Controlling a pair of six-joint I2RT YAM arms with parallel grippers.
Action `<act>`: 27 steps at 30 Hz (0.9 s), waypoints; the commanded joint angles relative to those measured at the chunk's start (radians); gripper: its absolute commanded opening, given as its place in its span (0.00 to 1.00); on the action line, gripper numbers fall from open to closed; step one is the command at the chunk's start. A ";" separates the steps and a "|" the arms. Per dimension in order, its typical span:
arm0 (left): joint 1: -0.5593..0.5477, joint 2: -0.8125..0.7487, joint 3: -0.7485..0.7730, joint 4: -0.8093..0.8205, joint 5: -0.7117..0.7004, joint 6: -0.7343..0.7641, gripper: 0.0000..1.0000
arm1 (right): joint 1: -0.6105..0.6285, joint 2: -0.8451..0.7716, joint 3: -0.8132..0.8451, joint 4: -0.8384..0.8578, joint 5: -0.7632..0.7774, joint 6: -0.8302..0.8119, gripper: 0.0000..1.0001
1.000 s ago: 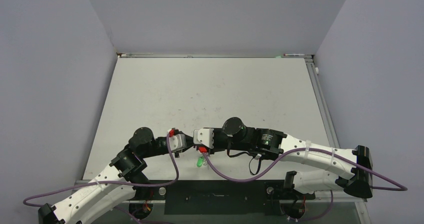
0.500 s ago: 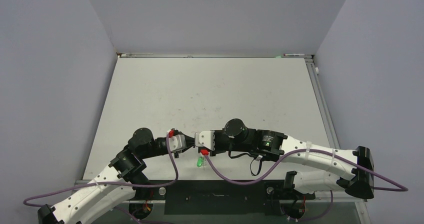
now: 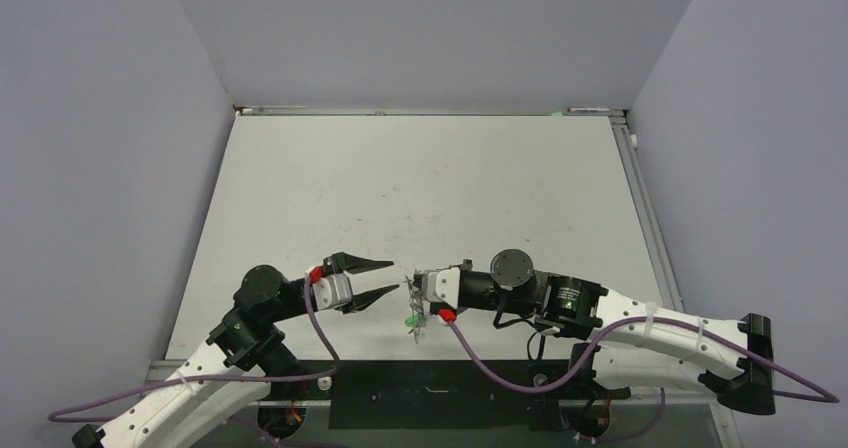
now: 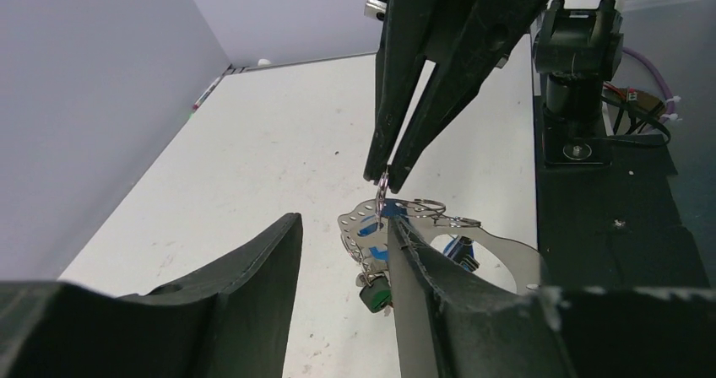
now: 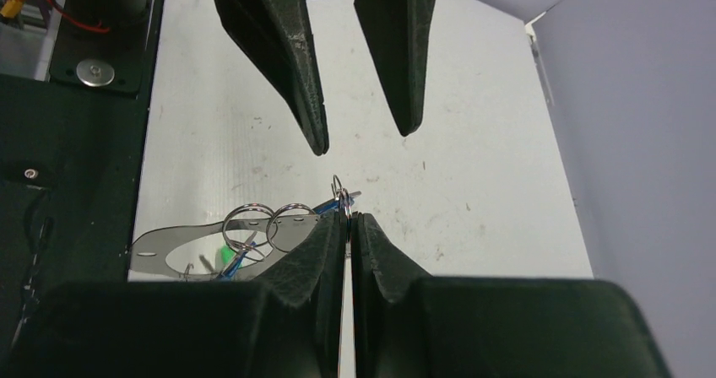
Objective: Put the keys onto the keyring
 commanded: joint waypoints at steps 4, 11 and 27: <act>0.006 -0.011 -0.009 0.132 0.098 -0.041 0.36 | 0.000 -0.057 -0.013 0.181 -0.039 0.018 0.05; 0.006 0.009 -0.017 0.163 0.115 -0.053 0.26 | 0.002 -0.064 -0.011 0.180 -0.067 0.031 0.05; 0.007 0.020 -0.009 0.136 0.127 -0.040 0.14 | 0.002 -0.072 -0.007 0.186 -0.081 0.040 0.05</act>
